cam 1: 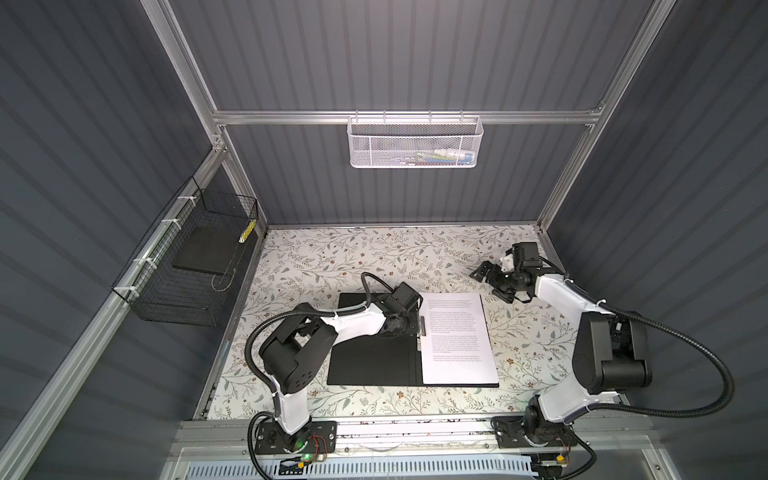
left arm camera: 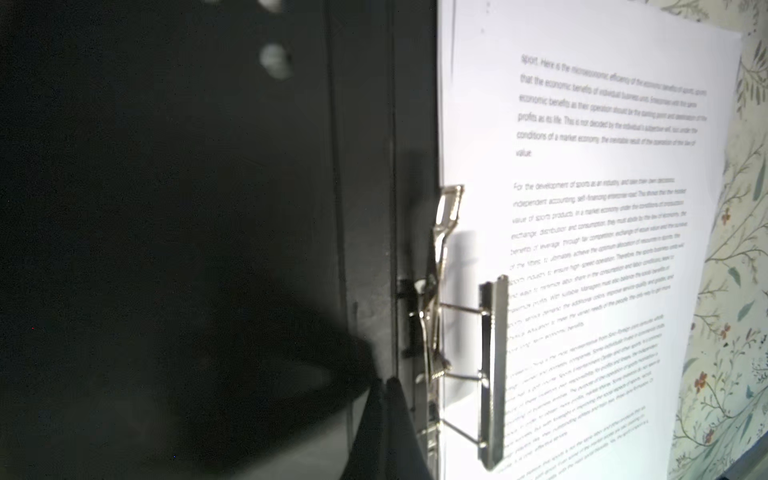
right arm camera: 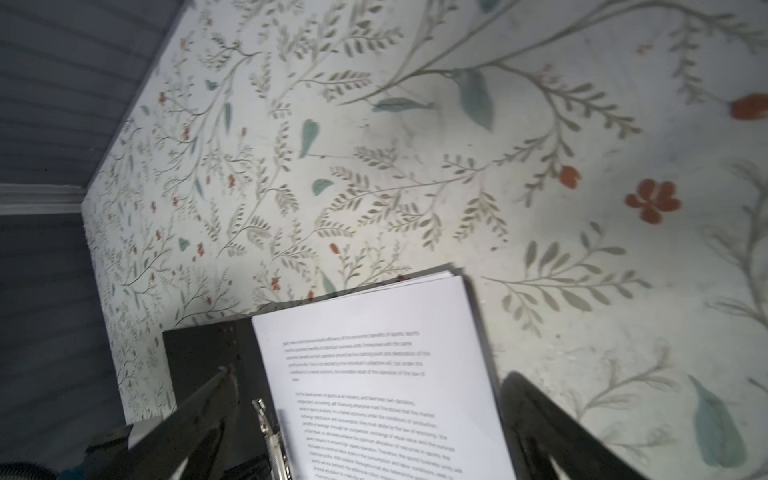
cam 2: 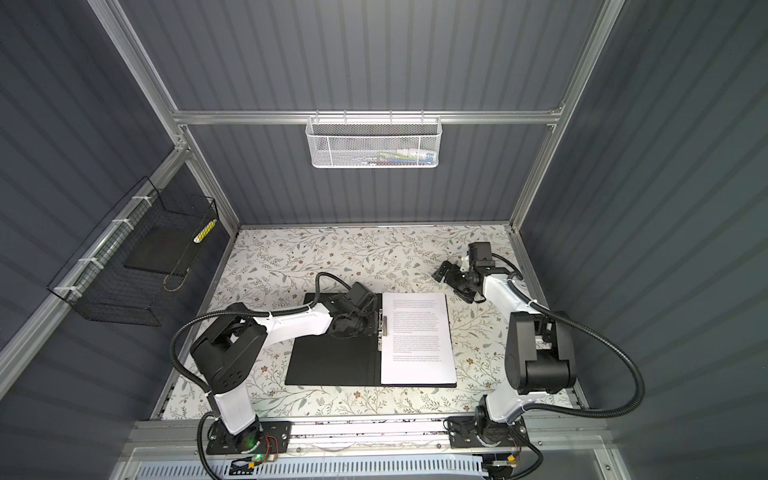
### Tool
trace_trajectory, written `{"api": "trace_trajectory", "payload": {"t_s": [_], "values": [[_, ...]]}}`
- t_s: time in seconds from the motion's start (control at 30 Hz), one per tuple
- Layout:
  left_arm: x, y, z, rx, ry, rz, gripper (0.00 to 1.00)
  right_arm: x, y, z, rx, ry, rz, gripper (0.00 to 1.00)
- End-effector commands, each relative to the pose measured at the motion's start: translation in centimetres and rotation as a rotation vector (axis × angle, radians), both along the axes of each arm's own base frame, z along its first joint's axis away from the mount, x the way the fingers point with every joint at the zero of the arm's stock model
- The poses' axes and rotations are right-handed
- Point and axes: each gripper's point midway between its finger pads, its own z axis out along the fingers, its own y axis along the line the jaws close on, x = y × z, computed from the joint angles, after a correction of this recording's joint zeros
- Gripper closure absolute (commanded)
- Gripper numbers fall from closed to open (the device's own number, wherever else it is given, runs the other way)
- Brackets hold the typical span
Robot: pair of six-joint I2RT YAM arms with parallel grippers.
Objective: Put the files into the folder
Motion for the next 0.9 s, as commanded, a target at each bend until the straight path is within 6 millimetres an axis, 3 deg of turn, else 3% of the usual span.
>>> {"api": "trace_trajectory", "payload": {"t_s": [0.0,0.2,0.37,0.57,0.87], "values": [[0.4,3.6,1.4,0.034,-0.009,0.024,0.96,-1.2,4.2,1.2,0.02,-0.022,0.163,0.01],[1.2,8.2,2.1,0.039,-0.004,0.079,0.8,-2.8,12.1,1.9,0.063,-0.053,0.405,0.01],[0.7,11.3,1.3,0.025,0.04,0.102,0.7,-3.8,17.2,1.0,0.109,-0.053,0.565,0.01],[-0.7,13.3,-0.3,0.049,0.089,0.101,0.61,-4.2,20.6,-1.5,0.116,-0.013,0.645,0.01],[-3.1,16.0,-3.3,0.15,0.152,0.119,0.54,-5.0,23.0,-4.6,0.148,0.058,0.687,0.01]]}}
